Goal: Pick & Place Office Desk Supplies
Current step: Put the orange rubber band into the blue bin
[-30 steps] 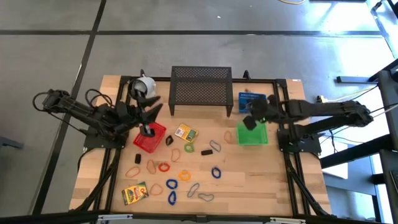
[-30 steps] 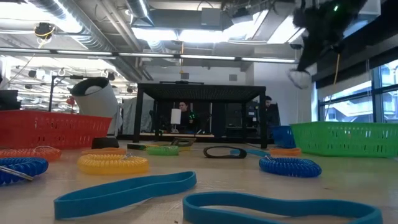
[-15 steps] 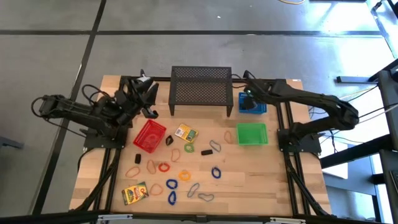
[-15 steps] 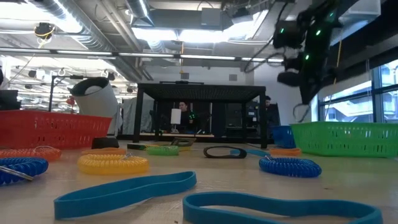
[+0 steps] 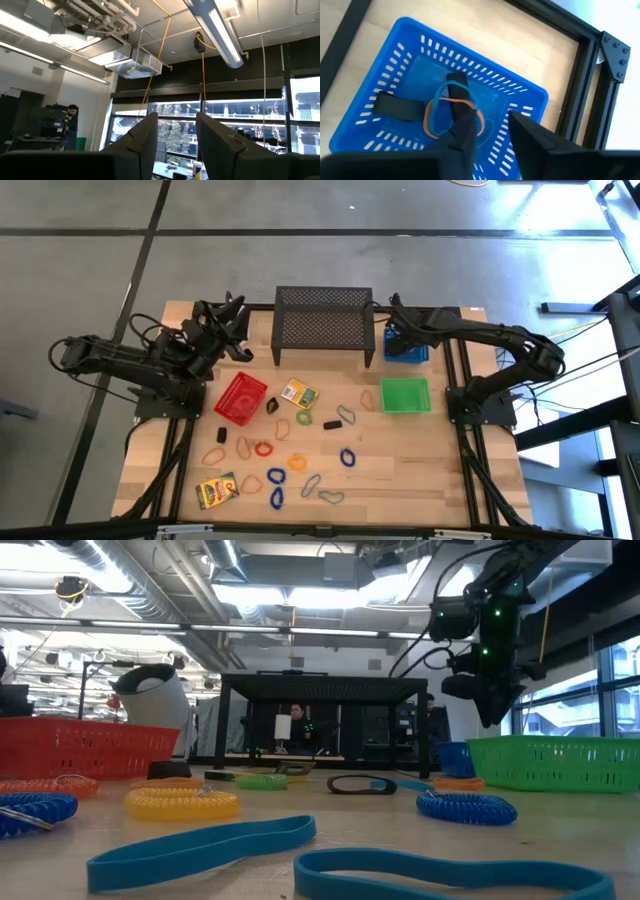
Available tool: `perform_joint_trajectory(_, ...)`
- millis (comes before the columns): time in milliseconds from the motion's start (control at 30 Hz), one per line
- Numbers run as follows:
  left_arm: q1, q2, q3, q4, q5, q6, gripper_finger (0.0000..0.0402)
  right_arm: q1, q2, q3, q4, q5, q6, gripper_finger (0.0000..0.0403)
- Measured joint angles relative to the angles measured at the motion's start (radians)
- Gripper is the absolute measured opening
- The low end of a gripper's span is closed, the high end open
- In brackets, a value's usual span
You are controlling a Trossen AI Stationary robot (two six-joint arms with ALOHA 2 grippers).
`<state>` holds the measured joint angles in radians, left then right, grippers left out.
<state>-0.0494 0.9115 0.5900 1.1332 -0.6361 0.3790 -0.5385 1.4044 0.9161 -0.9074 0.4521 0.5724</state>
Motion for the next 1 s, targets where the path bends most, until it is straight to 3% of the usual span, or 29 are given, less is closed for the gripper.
perform_joint_trajectory(167,0.000,0.000,0.000,-0.034,-0.023,-0.003,0.0128,0.002,-0.068,0.000,-0.013,-0.006,0.023,0.0178)
perform_joint_trajectory(300,-0.002,0.000,0.000,-0.133,-0.043,-0.028,0.0128,0.002,-0.149,0.000,-0.017,-0.095,0.084,0.0192)
perform_joint_trajectory(400,-0.002,0.000,0.000,-0.236,-0.044,-0.114,0.0128,0.012,-0.219,0.000,-0.017,-0.157,0.141,0.0187)
perform_joint_trajectory(667,-0.027,0.000,0.000,-0.489,-0.056,-0.347,0.0133,0.149,-0.389,0.000,0.027,-0.162,0.262,0.0154)
perform_joint_trajectory(833,-0.088,0.007,0.008,-0.565,-0.053,-0.413,0.0170,0.287,-0.414,0.000,0.170,-0.167,0.300,0.0141)
perform_joint_trajectory(1000,-0.170,0.067,0.105,-0.699,0.011,-0.411,0.0207,0.419,-0.387,0.001,0.318,-0.151,0.303,0.0137)
